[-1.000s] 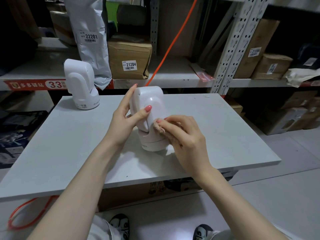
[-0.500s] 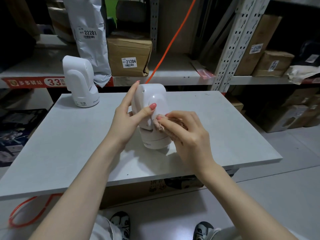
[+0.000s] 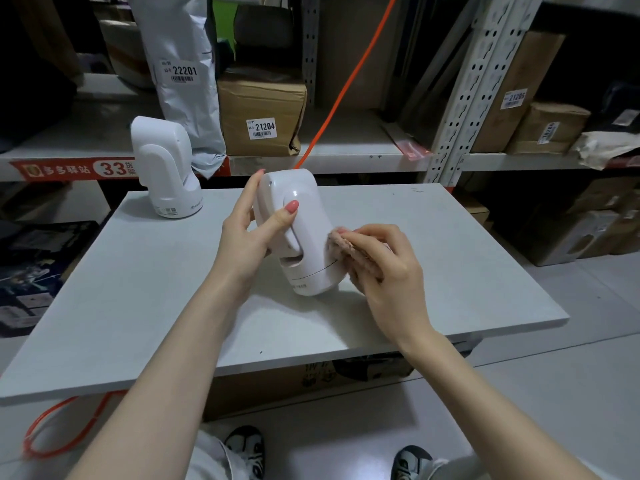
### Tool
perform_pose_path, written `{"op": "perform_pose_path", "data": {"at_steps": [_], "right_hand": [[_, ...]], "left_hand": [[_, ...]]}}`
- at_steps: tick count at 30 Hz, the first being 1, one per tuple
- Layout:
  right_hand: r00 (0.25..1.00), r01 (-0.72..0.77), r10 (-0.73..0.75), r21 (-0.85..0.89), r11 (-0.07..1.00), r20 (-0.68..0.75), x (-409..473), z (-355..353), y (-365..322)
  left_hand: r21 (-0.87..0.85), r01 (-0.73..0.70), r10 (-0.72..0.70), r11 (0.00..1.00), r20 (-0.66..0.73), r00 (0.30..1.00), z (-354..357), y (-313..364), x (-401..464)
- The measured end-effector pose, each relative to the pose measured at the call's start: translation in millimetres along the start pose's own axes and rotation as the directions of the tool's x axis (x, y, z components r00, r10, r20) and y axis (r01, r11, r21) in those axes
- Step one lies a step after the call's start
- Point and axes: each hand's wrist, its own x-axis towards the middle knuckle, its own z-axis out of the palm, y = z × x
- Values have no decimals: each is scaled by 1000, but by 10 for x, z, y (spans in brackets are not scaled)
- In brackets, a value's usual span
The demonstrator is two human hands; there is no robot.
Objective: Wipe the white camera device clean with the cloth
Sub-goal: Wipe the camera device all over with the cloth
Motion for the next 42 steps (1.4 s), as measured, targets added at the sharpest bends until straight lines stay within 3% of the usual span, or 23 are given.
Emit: {"op": "perform_pose_path", "data": {"at_steps": [5,7,11,15,17,19,22,24,28,35,42], "right_hand": [[981,188,-185,-50,981,65,-126,64,-94],[983,178,-177,-19,984,53,-115,71,-82],[994,-106,102,201,974,30,-59,60,-33],[954,-294,296,272,916,36,-51,68,-98],[976,-217,218,213,953,18,-84,55,-102],[999,-35,32,107,994,33,-135,52,-91],[984,166,-165,-2,986,69,-183,73,-76],[982,172,-171,-10,985,75,-163,64,-72],[998,-13,6,105,994,62,-82,10,-26],[953,302,-293,-147,942,81,-185,101,-80],[999,-34,31,113,993,27,-171,97,-42]], "left_hand": [[-7,13,-13,1000,-23,1000,7,-27,13],[-9,9,-9,1000,-8,1000,-3,-32,21],[-15,-20,20,1000,11,1000,-4,-51,18],[-12,-29,29,999,8,1000,15,-49,-1],[-16,-29,29,999,3,1000,29,-55,-1],[-18,-30,30,999,-20,999,39,-68,14],[-38,-17,15,999,-57,998,23,-97,49],[-40,-10,8,999,-45,999,1,-100,66],[-59,7,-10,998,-44,999,-26,-83,69],[-65,19,-26,998,-100,995,-11,-107,83],[-70,26,-36,997,-148,988,-2,-94,68]]}}
